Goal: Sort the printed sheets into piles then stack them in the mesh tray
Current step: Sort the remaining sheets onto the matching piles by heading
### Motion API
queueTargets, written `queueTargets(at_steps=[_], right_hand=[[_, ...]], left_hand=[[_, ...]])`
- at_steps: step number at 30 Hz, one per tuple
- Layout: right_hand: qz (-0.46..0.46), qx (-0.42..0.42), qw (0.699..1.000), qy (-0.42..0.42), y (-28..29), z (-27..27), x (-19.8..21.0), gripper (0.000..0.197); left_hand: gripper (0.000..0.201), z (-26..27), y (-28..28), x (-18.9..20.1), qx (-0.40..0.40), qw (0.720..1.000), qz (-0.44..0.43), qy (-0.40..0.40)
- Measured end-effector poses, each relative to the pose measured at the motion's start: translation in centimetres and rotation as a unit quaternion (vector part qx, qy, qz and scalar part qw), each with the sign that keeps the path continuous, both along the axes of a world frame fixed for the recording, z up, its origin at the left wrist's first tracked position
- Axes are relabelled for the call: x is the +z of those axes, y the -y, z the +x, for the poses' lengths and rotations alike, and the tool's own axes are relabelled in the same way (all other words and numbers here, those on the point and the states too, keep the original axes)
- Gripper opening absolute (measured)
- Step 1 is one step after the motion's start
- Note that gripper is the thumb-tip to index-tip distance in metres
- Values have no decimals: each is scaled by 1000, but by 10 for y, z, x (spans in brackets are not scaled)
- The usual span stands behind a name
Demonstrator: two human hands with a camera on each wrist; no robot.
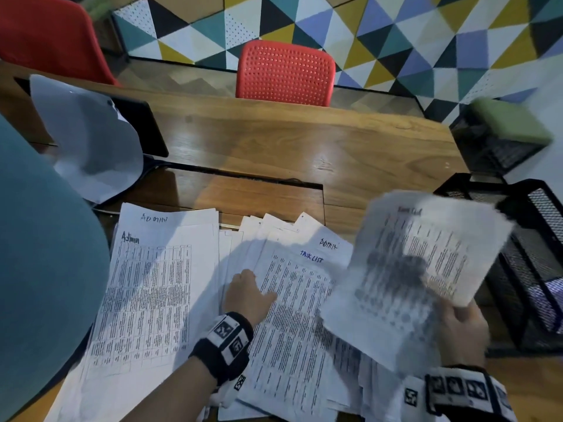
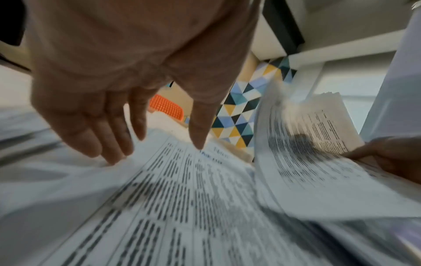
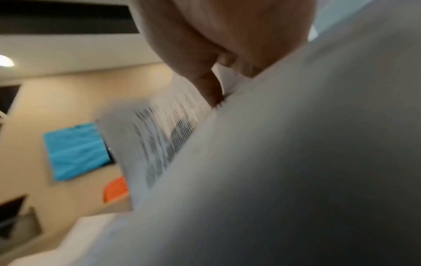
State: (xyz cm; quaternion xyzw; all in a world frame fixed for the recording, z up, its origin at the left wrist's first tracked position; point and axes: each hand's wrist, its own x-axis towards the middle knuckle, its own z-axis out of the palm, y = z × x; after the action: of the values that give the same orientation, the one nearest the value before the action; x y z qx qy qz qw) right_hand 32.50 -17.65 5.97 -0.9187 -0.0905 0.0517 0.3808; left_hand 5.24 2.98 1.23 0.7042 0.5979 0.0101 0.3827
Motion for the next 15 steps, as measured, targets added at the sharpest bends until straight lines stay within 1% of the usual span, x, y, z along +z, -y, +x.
queueTargets(at_steps=[2, 3, 5, 7, 8, 9, 11, 13, 14, 15], right_hand=[[-136, 5, 988, -75, 19, 30, -15, 46], [-189, 22, 977, -95, 26, 40, -20, 50], [-271, 42, 956, -108, 32, 50, -24, 50], [-320, 25, 942, -102, 30, 51, -24, 41], [-331, 9, 939, -94, 27, 48, -24, 40], [-332, -6, 941, -70, 24, 44, -23, 43], [-312, -5, 950, 24, 16, 31, -24, 53], [-275, 41, 952, 128, 5, 10, -24, 60], [-254, 70, 952, 155, -1, -4, -23, 61], [-231, 102, 954, 160, -8, -19, -24, 60]], left_hand=[[57, 2, -1, -8, -9, 998, 1, -65], [59, 3, 0, -11, -13, 996, 7, -86], [69, 6, 1, -17, -16, 993, 21, -116], [80, 8, 3, -20, -17, 990, 33, -136], [84, 10, 3, -20, -17, 989, 40, -143], [87, 11, 3, -21, -15, 988, 45, -149], [90, 12, 2, -22, -11, 987, 39, -158], [89, 12, -1, -21, -12, 986, 30, -164], [86, 11, -2, -20, -19, 985, 30, -167], [80, 10, -2, -20, -29, 985, 38, -168]])
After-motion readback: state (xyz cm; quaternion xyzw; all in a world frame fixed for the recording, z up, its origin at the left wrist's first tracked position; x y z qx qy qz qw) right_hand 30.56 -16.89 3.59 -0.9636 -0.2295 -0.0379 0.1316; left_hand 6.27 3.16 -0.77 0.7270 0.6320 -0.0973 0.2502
